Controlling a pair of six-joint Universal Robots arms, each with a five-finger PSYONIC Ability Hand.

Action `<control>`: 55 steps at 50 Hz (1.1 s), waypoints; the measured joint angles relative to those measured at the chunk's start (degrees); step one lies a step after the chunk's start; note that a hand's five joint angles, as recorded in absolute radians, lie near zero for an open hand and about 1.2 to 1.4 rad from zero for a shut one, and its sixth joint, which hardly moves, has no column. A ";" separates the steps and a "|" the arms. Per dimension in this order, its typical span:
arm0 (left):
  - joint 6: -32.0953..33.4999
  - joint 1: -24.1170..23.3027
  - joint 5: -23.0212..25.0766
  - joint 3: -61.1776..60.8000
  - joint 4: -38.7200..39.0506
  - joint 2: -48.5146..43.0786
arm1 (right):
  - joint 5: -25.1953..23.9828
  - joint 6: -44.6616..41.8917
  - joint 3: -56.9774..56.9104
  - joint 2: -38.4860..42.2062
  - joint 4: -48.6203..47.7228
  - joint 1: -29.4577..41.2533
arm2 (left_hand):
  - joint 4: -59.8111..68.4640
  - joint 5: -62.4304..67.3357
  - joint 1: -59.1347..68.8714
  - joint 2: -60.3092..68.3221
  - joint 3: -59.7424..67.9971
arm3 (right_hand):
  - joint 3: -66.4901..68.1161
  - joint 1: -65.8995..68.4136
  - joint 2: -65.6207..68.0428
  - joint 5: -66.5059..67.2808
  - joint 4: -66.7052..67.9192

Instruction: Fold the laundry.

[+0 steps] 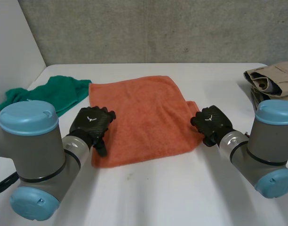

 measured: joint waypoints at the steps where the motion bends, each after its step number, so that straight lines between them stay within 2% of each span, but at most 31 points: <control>1: -0.04 0.25 -0.04 0.02 -0.09 0.02 | 0.70 -0.21 -0.37 0.72 0.20 -0.09 | -4.55 -3.84 -5.10 -4.54 -4.91 | 0.77 0.73 0.71 0.70 0.70; 3: -0.13 1.01 -0.25 0.14 -0.48 0.06 | 2.76 -0.92 -1.57 2.53 0.56 -0.24 | -7.57 -5.55 -8.29 -7.27 -7.32 | 9.13 8.73 9.16 9.08 8.93; 5: -0.14 1.78 -0.60 0.41 -0.99 0.11 | 4.85 -1.63 -2.59 4.02 0.75 -0.34 | -7.68 -5.55 -8.29 -7.44 -7.38 | 13.54 10.48 13.54 12.92 13.62; 12: 0.08 4.70 -2.50 2.25 -3.03 0.25 | 7.98 -2.27 -2.63 2.92 -1.43 0.24 | -7.68 -5.55 -8.29 -7.44 -7.38 | 14.21 10.48 13.66 13.16 14.72; 20: 0.24 7.91 -2.57 4.74 -3.55 0.10 | 6.97 -0.78 0.48 -6.27 -4.23 2.19 | -7.68 -5.55 -8.29 -7.44 -7.38 | 14.20 10.48 13.66 13.17 14.73; 25: 1.09 10.65 0.34 7.75 -3.12 -0.89 | 4.64 1.87 1.01 -13.98 -2.87 4.40 | -7.68 -5.55 -8.29 -7.44 -7.38 | 14.21 10.48 13.66 13.15 14.75; 32: 3.70 11.89 4.93 13.18 -2.33 -3.62 | -0.74 4.40 -0.12 -21.25 -1.26 7.76 | -7.68 -5.55 -8.29 -7.44 -7.38 | 14.21 10.48 13.66 13.15 14.76; 38: 7.34 9.61 9.48 23.47 -2.34 -8.31 | -6.97 5.36 -2.22 -28.63 1.85 11.71 | -7.68 -5.55 -8.29 -7.44 -7.38 | 14.21 10.48 13.66 13.17 14.76; 44: 9.47 5.06 12.58 33.91 -5.99 -14.41 | -9.40 6.28 -3.98 -32.83 5.55 13.25 | -7.68 -5.55 -8.29 -7.44 -7.38 | 14.21 10.48 13.66 13.17 14.76; 52: 11.06 -2.65 19.02 45.95 -22.69 -24.59 | -10.13 8.85 -5.09 -35.31 7.90 13.08 | -7.68 -5.55 -8.29 -7.44 -7.38 | 14.20 10.48 13.66 13.17 14.77; 54: 11.33 -3.75 20.79 47.80 -26.38 -26.39 | -10.03 9.45 -5.17 -35.26 7.75 12.40 | -3.41 -2.11 -3.27 -3.37 -3.54 | 14.20 10.48 13.66 13.17 14.77; 55: 11.39 -4.22 21.75 48.83 -28.29 -27.31 | -9.95 9.83 -5.25 -35.04 7.55 11.75 | 3.30 4.23 4.38 3.87 3.59 | 14.21 10.48 13.66 13.17 14.77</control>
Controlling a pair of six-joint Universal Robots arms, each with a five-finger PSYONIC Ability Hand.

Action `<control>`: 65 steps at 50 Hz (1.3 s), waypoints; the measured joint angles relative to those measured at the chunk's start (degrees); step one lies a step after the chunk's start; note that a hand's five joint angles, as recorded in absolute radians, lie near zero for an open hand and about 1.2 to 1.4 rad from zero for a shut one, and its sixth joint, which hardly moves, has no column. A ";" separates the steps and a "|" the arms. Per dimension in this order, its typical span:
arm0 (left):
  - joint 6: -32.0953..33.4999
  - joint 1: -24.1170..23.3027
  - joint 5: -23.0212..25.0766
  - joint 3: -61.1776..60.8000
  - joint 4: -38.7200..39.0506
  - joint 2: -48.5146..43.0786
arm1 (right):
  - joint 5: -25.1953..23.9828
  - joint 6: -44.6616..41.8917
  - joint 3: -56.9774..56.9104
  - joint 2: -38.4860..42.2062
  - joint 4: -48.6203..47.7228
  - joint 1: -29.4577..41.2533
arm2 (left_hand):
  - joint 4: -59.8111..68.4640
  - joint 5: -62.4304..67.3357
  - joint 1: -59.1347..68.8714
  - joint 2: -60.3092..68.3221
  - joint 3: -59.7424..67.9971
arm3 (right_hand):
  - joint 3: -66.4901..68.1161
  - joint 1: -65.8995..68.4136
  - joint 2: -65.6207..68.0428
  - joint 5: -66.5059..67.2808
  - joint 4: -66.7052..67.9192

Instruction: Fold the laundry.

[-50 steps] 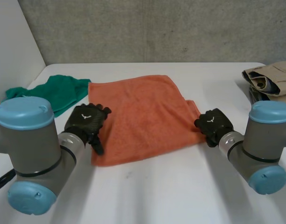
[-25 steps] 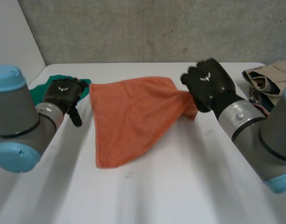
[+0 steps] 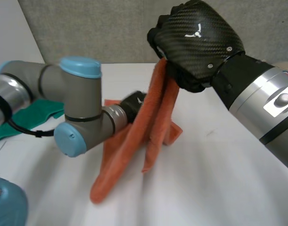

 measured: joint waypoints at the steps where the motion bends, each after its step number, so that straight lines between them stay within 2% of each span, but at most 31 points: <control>1: 0.01 -0.19 0.50 0.53 -0.97 -0.45 | 0.04 0.17 -0.05 0.15 -0.12 -0.33 | 3.95 3.82 4.46 3.78 3.15 | 0.00 0.00 0.00 -0.01 0.00; 4: -0.13 -0.49 1.75 2.09 -3.33 -1.47 | 0.28 0.84 -0.58 1.38 -0.69 -1.95 | 20.76 20.14 22.09 19.95 19.86 | -0.01 0.00 0.00 -0.01 0.00; 5: -0.13 -0.49 1.75 2.09 -3.33 -1.47 | 0.28 0.84 -0.58 1.38 -0.69 -1.95 | 20.76 20.14 22.09 19.95 19.86 | -0.01 0.00 0.00 -0.01 0.00; 6: -0.33 -0.45 1.90 2.98 -3.79 -1.70 | 0.60 1.18 -1.28 2.83 -1.06 -3.13 | 41.11 39.68 39.89 40.87 40.52 | -0.01 0.00 0.00 -0.01 0.00; 8: -0.72 -0.21 0.34 4.26 -2.71 -1.61 | 1.16 1.32 -2.41 4.79 -1.38 -4.25 | 45.82 42.03 39.98 45.02 44.72 | 0.00 0.00 0.00 0.00 0.00; 9: -0.82 -0.15 -0.19 4.51 -2.39 -1.56 | 1.28 1.32 -2.63 5.15 -1.43 -4.42 | 45.82 42.03 39.98 45.02 44.72 | 0.00 0.00 0.00 0.00 0.00; 11: -1.82 0.41 -5.41 6.22 0.31 -0.78 | 2.24 1.10 -4.58 7.90 -1.65 -5.46 | 46.29 42.03 39.98 45.49 45.27 | 0.00 0.00 0.00 0.55 0.00; 12: -1.97 0.48 -6.16 6.41 0.66 -0.64 | 2.38 1.05 -4.85 8.24 -1.66 -5.57 | 46.32 42.03 39.98 45.49 45.27 | 0.00 0.00 0.00 0.55 0.00; 15: -4.16 1.42 -16.30 8.29 4.95 1.91 | 4.47 0.07 -8.84 12.75 -1.56 -6.98 | 46.36 42.03 39.98 45.50 45.28 | 0.00 0.00 0.00 0.74 0.00; 16: -4.16 1.42 -16.30 8.29 4.95 1.91 | 4.47 0.07 -8.84 12.75 -1.56 -6.98 | 46.36 42.03 39.98 45.50 45.28 | 0.00 0.00 0.00 0.74 0.00; 17: -5.40 1.86 -21.09 8.62 6.99 4.04 | 5.93 -0.82 -11.64 15.32 -1.28 -7.64 | 46.37 42.03 39.93 45.50 45.28 | 0.00 0.00 0.00 0.74 0.01; 20: -7.18 2.34 -26.06 7.84 9.61 8.32 | 8.02 -2.58 -16.06 18.92 -0.63 -8.33 | 46.37 42.03 39.94 45.50 45.28 | 0.00 0.00 0.00 0.74 0.01; 22: -7.95 2.49 -27.59 6.17 10.86 11.97 | 9.20 -4.11 -19.08 21.11 -0.14 -8.57 | 46.37 42.03 39.94 45.50 45.28 | 0.01 0.00 0.00 0.74 0.02; 28: -6.16 1.75 -27.90 -3.31 11.56 21.89 | 9.94 -7.98 -23.30 24.31 0.50 -8.44 | 46.39 42.03 39.94 45.66 45.35 | 0.00 0.00 0.00 0.74 0.02; 33: -3.70 -0.41 -29.23 -17.26 11.91 27.57 | 7.98 -9.03 -19.96 25.23 0.32 -7.33 | 46.39 42.03 39.94 45.67 45.35 | 0.00 0.00 0.00 0.74 0.02; 37: -3.21 -1.95 -30.65 -27.02 14.23 27.35 | 6.08 -8.94 -14.70 26.67 -0.37 -6.47 | 46.39 42.02 39.94 45.62 45.41 | 0.01 0.00 0.00 0.74 0.02; 41: -4.05 -2.82 -33.17 -32.79 16.63 23.89 | 5.45 -9.16 -9.90 29.75 -0.94 -5.84 | 38.61 38.51 36.81 38.12 38.02 | 0.00 0.00 0.00 0.74 0.02; 44: -5.51 -3.44 -36.19 -34.92 16.59 20.70 | 5.84 -10.03 -6.86 32.78 -0.85 -5.52 | 12.10 11.82 7.08 11.74 11.91 | -0.13 0.00 -0.06 0.70 -0.27; 45: -6.02 -3.60 -37.15 -35.18 16.11 19.94 | 6.08 -10.49 -6.09 33.64 -0.73 -5.47 | 6.89 6.51 1.83 6.61 6.76 | -2.26 -1.00 -2.11 -0.76 -2.10; 46: -6.35 -3.70 -37.80 -35.28 15.64 19.51 | 6.29 -10.91 -5.53 34.27 -0.59 -5.46 | 1.26 0.84 -3.58 1.13 1.26 | -5.64 -3.29 -5.50 -4.39 -6.00; 48: -7.38 -3.85 -39.73 -35.04 13.32 18.96 | 6.97 -12.31 -4.14 35.59 -0.19 -5.60 | -8.83 -8.64 -12.06 -8.90 -8.88 | -20.02 -17.55 -20.12 -18.99 -20.37; 49: -7.50 -3.83 -39.95 -34.94 12.90 19.02 | 7.05 -12.49 -3.97 35.68 -0.14 -5.64 | -8.83 -8.64 -12.06 -8.90 -8.88 | -21.47 -18.28 -21.65 -20.55 -21.90; 50: -7.87 -3.65 -40.61 -34.48 11.29 19.58 | 7.36 -13.03 -3.45 35.81 -0.02 -5.88 | -10.88 -9.78 -12.67 -11.04 -10.87 | -30.84 -27.72 -31.01 -30.52 -31.54; 54: -8.22 -1.55 -40.75 -32.67 7.12 23.63 | 7.99 -12.14 -2.97 33.48 -0.11 -7.06 | -10.99 -9.78 -12.66 -11.24 -10.95 | -46.63 -43.29 -46.38 -46.86 -47.65; 60: -7.22 4.17 -36.27 -29.82 4.35 28.80 | 8.40 -6.29 -4.19 27.18 0.18 -9.44 | -11.00 -9.78 -12.67 -11.28 -10.95 | -52.49 -47.29 -51.64 -52.58 -52.64; 65: -4.86 9.25 -29.09 -27.08 2.87 29.87 | 8.38 -1.16 -6.39 24.20 4.09 -11.83 | -11.00 -9.78 -12.66 -11.28 -10.95 | -53.49 -49.06 -53.28 -53.49 -53.82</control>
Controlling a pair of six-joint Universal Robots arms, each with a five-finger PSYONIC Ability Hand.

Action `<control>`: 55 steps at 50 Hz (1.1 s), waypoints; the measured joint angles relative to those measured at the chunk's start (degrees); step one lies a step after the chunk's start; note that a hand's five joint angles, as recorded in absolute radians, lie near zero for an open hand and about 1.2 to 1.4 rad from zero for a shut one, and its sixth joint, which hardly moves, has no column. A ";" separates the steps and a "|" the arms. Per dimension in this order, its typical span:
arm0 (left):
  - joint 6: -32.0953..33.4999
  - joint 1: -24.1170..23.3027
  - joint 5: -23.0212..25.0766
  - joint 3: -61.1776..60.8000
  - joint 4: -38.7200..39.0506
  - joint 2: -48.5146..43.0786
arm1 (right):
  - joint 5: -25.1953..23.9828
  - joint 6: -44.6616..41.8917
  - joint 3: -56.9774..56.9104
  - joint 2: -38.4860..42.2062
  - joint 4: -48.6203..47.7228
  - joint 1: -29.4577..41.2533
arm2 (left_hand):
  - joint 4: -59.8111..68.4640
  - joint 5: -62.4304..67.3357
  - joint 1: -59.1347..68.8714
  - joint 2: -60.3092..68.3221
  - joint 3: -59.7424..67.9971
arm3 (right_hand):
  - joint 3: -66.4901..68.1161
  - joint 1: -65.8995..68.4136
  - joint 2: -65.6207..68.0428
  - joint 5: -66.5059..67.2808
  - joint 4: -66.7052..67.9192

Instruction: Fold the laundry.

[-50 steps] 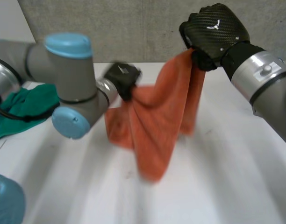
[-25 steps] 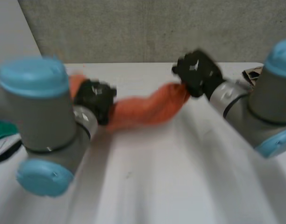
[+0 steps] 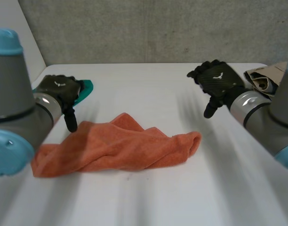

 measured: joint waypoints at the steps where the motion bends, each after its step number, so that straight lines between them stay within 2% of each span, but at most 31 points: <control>1: 0.72 0.84 1.60 0.57 -0.31 -0.23 | -0.02 0.92 -0.69 -0.14 1.75 -0.49 | 0.00 0.00 0.00 0.00 0.00 | 0.04 0.00 0.02 0.27 0.01; 5: 4.38 3.54 7.77 3.22 -1.36 -2.49 | -0.20 2.47 -2.90 0.25 8.44 -1.50 | 0.00 0.00 -0.01 0.00 0.00 | 2.46 0.95 2.65 3.94 2.06; 11: 9.49 5.41 14.77 8.28 -2.82 -9.41 | -0.79 0.84 -3.19 1.97 15.91 -1.00 | 2.01 0.28 1.97 1.78 1.21 | 13.29 12.58 13.17 14.88 12.91; 19: 13.23 5.20 19.68 15.40 -3.28 -20.06 | -0.78 -0.78 1.06 4.42 11.74 2.18 | 2.87 0.27 2.46 2.42 1.69 | 14.63 13.81 15.01 16.88 14.85; 27: 15.94 3.44 18.67 23.07 -4.82 -30.57 | 2.28 -2.35 5.36 7.46 1.46 5.91 | 2.90 0.28 2.54 2.55 1.82 | 14.63 13.81 15.01 16.87 14.85; 30: 16.46 2.84 17.40 25.09 -5.73 -32.83 | 3.66 -3.41 6.12 8.71 -0.63 6.84 | 7.03 5.02 7.39 6.48 6.03 | 15.71 14.59 15.89 17.63 15.76; 35: 16.50 2.19 16.15 26.85 -6.63 -34.42 | 4.86 -4.65 6.64 10.19 -2.30 7.52 | 17.98 16.15 19.04 17.80 17.09 | 27.68 26.94 27.96 28.35 27.20; 37: 16.18 1.95 16.07 27.14 -6.77 -34.57 | 4.99 -4.90 6.78 10.62 -3.01 7.62 | 31.22 28.32 32.76 31.41 30.40 | 42.28 41.49 42.93 43.44 41.91; 38: 16.05 1.91 16.10 27.18 -6.75 -34.52 | 4.99 -4.93 6.82 10.68 -3.31 7.61 | 31.22 28.32 32.76 31.41 30.40 | 48.34 47.04 49.04 49.45 48.08; 41: 15.46 1.79 16.32 27.14 -6.58 -34.10 | 4.91 -4.83 6.91 10.67 -4.72 7.55 | 49.48 46.40 49.04 49.46 48.47 | 53.23 48.07 53.12 52.80 53.48; 45: 14.83 1.67 16.67 27.16 -5.66 -33.06 | 4.88 -4.56 6.63 10.37 -6.80 7.52 | 57.01 52.44 51.24 56.51 55.89 | 53.29 48.07 53.12 52.79 53.66; 55: 14.92 1.47 16.24 31.43 2.64 -29.87 | 6.92 -4.27 -0.31 9.94 -11.90 8.58 | 57.35 52.44 51.24 56.84 56.29 | 53.52 48.07 53.12 52.80 53.83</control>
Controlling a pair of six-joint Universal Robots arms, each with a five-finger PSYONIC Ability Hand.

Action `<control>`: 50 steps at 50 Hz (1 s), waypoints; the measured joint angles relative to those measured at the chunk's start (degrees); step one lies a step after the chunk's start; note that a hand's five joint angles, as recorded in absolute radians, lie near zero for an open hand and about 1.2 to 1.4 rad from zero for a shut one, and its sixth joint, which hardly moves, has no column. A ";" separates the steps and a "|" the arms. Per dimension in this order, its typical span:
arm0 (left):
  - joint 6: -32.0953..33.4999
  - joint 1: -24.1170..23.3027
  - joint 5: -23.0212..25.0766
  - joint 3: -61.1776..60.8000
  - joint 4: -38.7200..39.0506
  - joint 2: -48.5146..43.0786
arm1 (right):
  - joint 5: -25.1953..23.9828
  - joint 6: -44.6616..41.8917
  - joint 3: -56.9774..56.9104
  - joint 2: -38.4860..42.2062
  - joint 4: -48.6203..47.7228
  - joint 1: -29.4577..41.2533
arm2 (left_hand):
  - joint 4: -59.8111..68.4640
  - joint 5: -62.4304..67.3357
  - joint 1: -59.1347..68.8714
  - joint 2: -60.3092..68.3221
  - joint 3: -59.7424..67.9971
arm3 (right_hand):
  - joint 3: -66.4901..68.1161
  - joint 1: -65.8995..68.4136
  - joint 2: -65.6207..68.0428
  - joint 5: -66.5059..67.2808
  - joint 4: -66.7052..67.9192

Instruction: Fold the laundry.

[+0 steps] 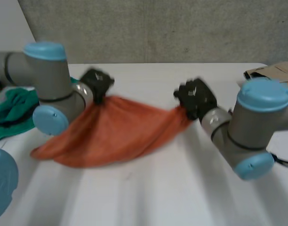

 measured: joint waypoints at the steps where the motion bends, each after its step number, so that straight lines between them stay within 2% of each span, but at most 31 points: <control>1: -0.25 -0.01 -0.70 2.13 2.04 1.15 | 1.57 0.11 -2.78 -0.07 -1.09 0.18 | 0.03 0.00 0.00 0.04 0.00 | 0.02 0.00 0.00 0.00 0.02; 8: -4.43 -0.08 -5.31 10.86 10.72 8.90 | 8.47 1.66 -13.62 -2.13 -7.32 0.91 | 0.03 0.00 0.00 0.07 0.00 | 0.02 0.00 0.00 0.00 0.02; 15: -9.29 -0.01 -6.19 9.25 16.19 16.17 | 8.12 4.01 -15.10 -6.43 -13.74 2.67 | 0.04 0.00 0.00 0.08 0.00 | 0.02 0.00 0.00 0.58 0.02; 19: -10.55 0.77 -6.16 3.00 17.96 19.15 | 6.28 3.51 -13.03 -8.78 -14.72 3.90 | 0.04 0.00 0.00 0.09 0.00 | 0.02 0.00 0.00 0.80 0.02; 25: -10.05 2.37 -6.27 -10.39 18.28 20.58 | 4.79 -0.68 -8.06 -9.91 -9.32 5.06 | 0.05 0.05 0.00 0.16 0.11 | 0.02 0.00 0.00 0.80 0.02; 32: -7.09 3.24 -4.97 -26.07 18.42 17.57 | 2.78 -7.81 1.30 -6.06 -1.62 6.39 | 0.05 0.00 0.00 0.18 0.18 | -0.53 0.00 -0.18 0.73 -1.01; 33: -6.45 3.35 -4.86 -27.46 18.44 16.81 | 2.58 -8.36 2.14 -5.13 -1.34 6.48 | 0.05 0.00 0.00 0.18 0.18 | -4.16 -2.52 -3.61 -2.56 -4.70; 35: -4.95 3.51 -4.73 -29.99 18.34 14.83 | 2.29 -9.04 3.45 -3.30 -1.04 6.60 | 0.05 0.00 0.00 0.18 0.18 | -21.36 -17.84 -21.37 -18.87 -21.75; 37: -3.52 3.61 -4.69 -31.67 18.29 13.06 | 2.13 -9.29 4.24 -1.65 -1.09 6.66 | -1.08 -0.59 -0.36 -1.28 -1.28 | -30.22 -26.89 -30.21 -29.07 -30.90; 40: -1.87 3.66 -4.72 -33.26 18.09 11.05 | 2.09 -8.73 4.73 0.19 -1.33 6.60 | -8.56 -5.53 -3.54 -8.29 -8.17 | -40.32 -36.22 -40.22 -39.65 -41.07; 41: -1.43 3.69 -4.74 -33.75 17.99 10.66 | 2.12 -8.03 4.72 0.60 -1.44 6.47 | -23.56 -20.16 -20.26 -24.32 -22.85 | -44.39 -39.84 -44.22 -43.95 -45.33; 42: -1.28 3.71 -4.76 -34.02 17.92 10.62 | 2.14 -7.53 4.69 0.70 -1.50 6.36 | -32.14 -28.68 -29.99 -32.76 -31.18 | -47.87 -43.42 -47.45 -47.15 -48.57; 45: -1.49 3.88 -4.92 -34.71 17.73 11.90 | 2.24 -4.28 4.23 0.14 -1.60 5.47 | -51.64 -48.46 -47.96 -50.91 -50.56 | -54.54 -49.44 -53.69 -53.14 -54.63; 50: -3.87 5.02 -5.51 -34.86 17.51 16.41 | 2.21 3.31 3.07 -3.68 -0.48 2.36 | -56.38 -52.31 -49.38 -55.81 -55.06 | -55.86 -50.37 -55.51 -53.51 -56.92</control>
